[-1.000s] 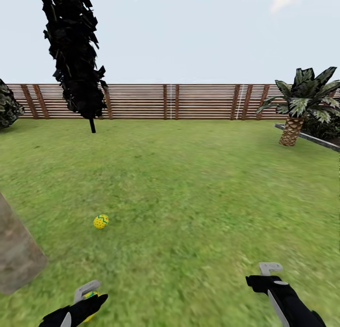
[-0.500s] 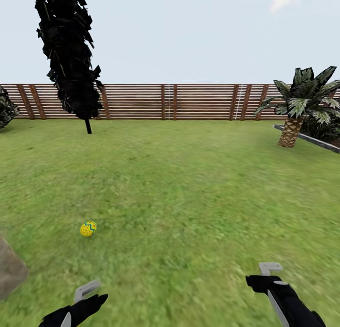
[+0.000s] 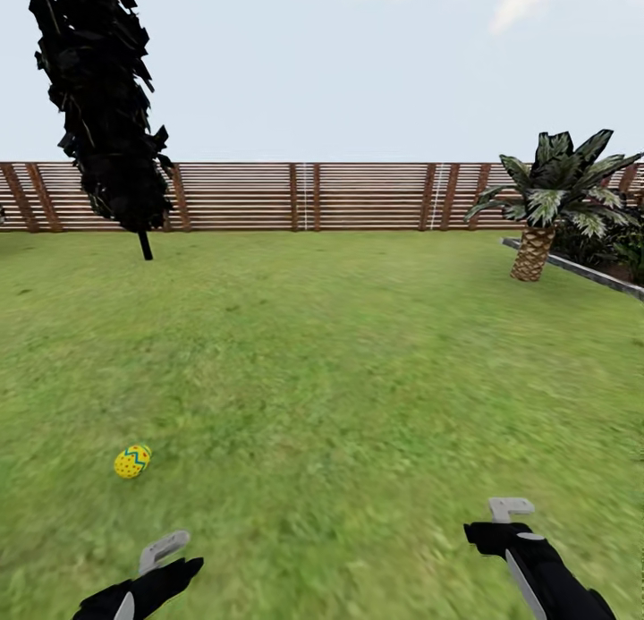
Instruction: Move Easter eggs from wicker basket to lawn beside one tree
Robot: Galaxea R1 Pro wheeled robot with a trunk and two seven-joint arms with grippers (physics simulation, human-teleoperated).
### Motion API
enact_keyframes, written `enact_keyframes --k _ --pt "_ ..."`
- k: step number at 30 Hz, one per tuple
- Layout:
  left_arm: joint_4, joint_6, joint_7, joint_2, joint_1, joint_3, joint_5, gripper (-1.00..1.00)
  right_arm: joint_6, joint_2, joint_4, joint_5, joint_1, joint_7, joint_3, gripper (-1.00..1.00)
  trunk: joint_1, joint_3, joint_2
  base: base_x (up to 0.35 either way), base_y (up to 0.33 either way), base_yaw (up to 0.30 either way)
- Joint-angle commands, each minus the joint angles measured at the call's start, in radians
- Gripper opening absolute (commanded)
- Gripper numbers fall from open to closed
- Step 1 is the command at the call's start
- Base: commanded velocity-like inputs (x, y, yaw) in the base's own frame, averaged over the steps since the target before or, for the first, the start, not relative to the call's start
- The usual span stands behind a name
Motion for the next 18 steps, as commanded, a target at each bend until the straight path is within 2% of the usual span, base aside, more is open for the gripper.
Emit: enact_keyframes --k 1,7,18 --pt "-0.002 0.009 -0.005 -0.001 0.0 0.005 0.004 1.0 0.005 0.001 -0.001 0.005 -0.001 0.002 -0.001 1.0 0.001 0.0 0.0 0.321 -0.055 -0.184" --pt "-0.002 0.009 -0.005 -0.002 0.0 0.003 0.004 1.0 0.005 0.001 -0.001 0.005 -0.001 0.002 -0.001 1.0 0.001 0.008 0.0 0.317 -0.121 -0.185" --pt "-0.002 0.009 -0.005 -0.002 0.0 0.0 0.002 1.0 0.005 0.001 -0.001 0.005 -0.001 0.002 -0.001 1.0 0.001 0.022 0.0 0.288 -0.202 -0.185"
